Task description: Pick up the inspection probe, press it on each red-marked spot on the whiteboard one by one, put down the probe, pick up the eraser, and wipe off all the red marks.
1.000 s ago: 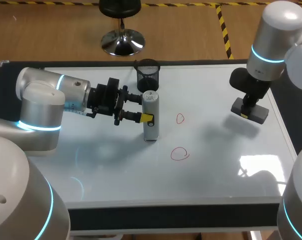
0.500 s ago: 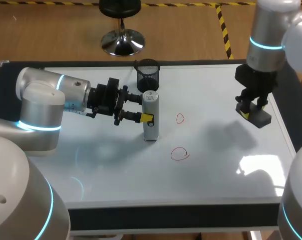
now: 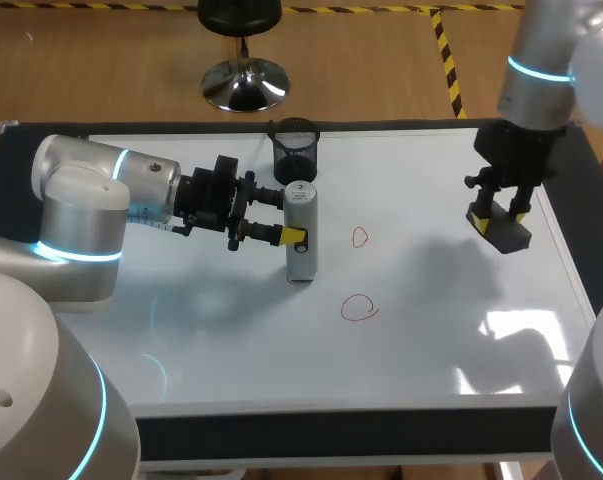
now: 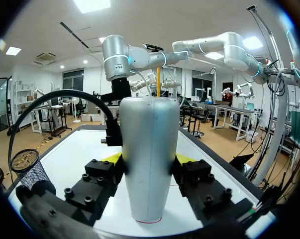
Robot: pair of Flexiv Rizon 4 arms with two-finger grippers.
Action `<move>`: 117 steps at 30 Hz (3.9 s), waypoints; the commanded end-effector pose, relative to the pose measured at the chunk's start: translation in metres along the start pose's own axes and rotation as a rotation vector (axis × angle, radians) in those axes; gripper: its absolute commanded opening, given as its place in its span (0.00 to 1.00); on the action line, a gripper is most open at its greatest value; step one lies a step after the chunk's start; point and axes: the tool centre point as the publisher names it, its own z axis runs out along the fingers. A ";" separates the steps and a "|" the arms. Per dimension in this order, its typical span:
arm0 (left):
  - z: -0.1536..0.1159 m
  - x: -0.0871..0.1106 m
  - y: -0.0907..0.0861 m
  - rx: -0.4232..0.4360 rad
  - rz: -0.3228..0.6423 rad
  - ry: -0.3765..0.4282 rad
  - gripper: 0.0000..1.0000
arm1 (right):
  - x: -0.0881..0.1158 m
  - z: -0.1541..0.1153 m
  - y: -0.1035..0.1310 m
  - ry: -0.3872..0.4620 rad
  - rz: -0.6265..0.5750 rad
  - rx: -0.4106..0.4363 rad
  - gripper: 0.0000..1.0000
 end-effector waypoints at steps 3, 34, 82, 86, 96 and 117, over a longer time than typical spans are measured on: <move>0.002 0.001 0.009 -0.001 0.000 -0.001 0.00 | 0.004 -0.002 -0.042 0.013 0.086 -0.176 0.00; 0.002 0.001 0.009 -0.001 0.000 -0.001 0.00 | 0.090 -0.002 -0.085 -0.080 0.306 -0.324 0.00; -0.067 0.021 -0.015 -0.034 0.014 -0.036 0.00 | 0.090 -0.002 -0.085 -0.080 0.306 -0.324 0.00; -0.081 0.025 -0.013 -0.035 0.020 -0.041 0.00 | 0.090 -0.002 -0.085 -0.080 0.306 -0.324 0.00; -0.113 0.036 -0.004 -0.032 0.017 -0.056 0.00 | 0.090 -0.002 -0.085 -0.080 0.306 -0.324 0.00; -0.186 0.060 0.017 -0.054 -0.012 -0.137 0.00 | 0.090 -0.002 -0.085 -0.080 0.306 -0.324 0.00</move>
